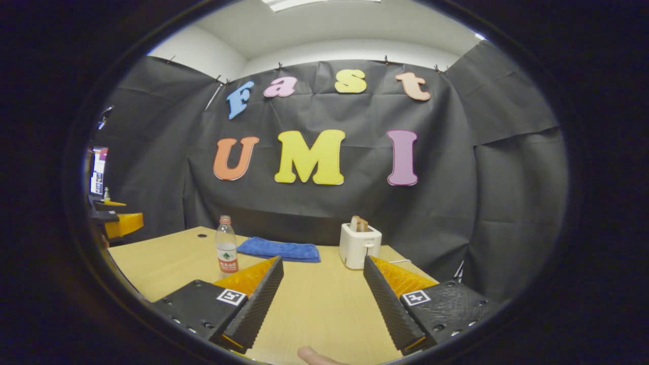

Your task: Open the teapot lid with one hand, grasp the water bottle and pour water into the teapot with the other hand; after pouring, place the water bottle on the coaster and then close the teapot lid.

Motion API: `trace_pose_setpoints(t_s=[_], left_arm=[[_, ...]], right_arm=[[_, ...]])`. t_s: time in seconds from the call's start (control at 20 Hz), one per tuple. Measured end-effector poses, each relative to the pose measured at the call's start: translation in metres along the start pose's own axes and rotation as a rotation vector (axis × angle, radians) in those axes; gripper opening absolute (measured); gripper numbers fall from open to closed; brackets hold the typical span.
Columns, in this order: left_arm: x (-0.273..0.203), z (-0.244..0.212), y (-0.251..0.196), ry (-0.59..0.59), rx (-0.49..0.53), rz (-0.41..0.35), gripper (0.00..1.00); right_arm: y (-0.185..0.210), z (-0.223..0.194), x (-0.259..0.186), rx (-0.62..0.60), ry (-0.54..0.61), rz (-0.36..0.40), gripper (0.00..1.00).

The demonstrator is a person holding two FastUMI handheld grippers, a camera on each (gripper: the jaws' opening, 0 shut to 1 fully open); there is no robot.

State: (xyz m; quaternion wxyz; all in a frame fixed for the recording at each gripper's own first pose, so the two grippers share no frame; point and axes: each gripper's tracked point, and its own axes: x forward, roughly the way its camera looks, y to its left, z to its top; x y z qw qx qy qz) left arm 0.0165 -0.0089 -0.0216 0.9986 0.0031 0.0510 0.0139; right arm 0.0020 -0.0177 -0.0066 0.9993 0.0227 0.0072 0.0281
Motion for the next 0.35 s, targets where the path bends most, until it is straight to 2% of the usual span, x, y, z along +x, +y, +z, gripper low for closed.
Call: trace_pose_setpoints(t_s=[0.35], left_arm=[[0.0019,-0.0016,-0.0040,0.008,0.018,-0.012,0.98]], right_arm=[[0.0067,-0.0085,0.0048,-0.010,0.025,0.011,0.96]])
